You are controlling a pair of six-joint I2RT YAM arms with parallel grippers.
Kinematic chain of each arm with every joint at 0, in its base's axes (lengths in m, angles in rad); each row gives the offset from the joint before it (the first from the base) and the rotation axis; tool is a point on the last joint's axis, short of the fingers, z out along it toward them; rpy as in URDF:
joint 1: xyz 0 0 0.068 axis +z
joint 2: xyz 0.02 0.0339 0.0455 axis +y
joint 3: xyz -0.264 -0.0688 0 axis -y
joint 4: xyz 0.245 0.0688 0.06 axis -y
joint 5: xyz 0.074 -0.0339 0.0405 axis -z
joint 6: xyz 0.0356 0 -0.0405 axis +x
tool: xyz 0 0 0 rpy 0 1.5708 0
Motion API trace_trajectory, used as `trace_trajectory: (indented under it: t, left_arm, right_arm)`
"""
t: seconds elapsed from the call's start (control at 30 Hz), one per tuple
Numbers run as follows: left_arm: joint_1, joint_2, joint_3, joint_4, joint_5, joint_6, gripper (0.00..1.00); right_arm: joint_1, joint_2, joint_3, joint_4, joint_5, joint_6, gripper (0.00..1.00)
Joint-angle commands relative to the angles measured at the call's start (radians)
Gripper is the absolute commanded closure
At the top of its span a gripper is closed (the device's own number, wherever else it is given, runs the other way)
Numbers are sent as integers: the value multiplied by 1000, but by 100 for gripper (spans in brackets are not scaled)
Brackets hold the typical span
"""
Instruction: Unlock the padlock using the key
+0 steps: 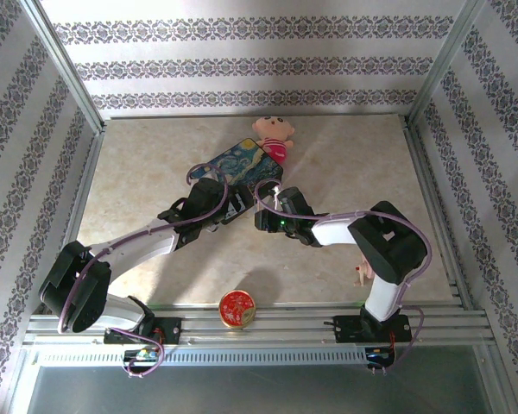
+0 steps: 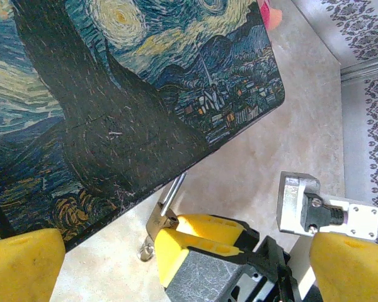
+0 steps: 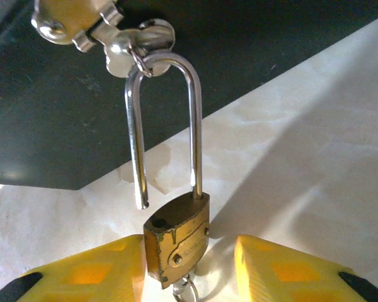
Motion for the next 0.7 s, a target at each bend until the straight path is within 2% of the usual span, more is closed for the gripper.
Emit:
trace_trajectory:
  t: [0.0,0.2,0.4,0.53,0.67]
  left_arm:
    - [16,-11,-7,-12,-8,12,1]
    - [17,-11,-7,-7,-5,12,1]
    - [19,-9,-10,-7,-4,12,1]
    - [22,-11,-13,-7,-6,13,1]
    - [25,-11,-17,-8,-6,15,1]
  right_arm:
    - [-14,20,12,4,-16,-12,61]
    - [-20,28,2,27,-14,-4,70]
    - [-26,30,-8,41,-5,-1,86]
    - [-29,18,-17,54,-9,8,100]
    - [-31,-6,-28,71,-18,30,100]
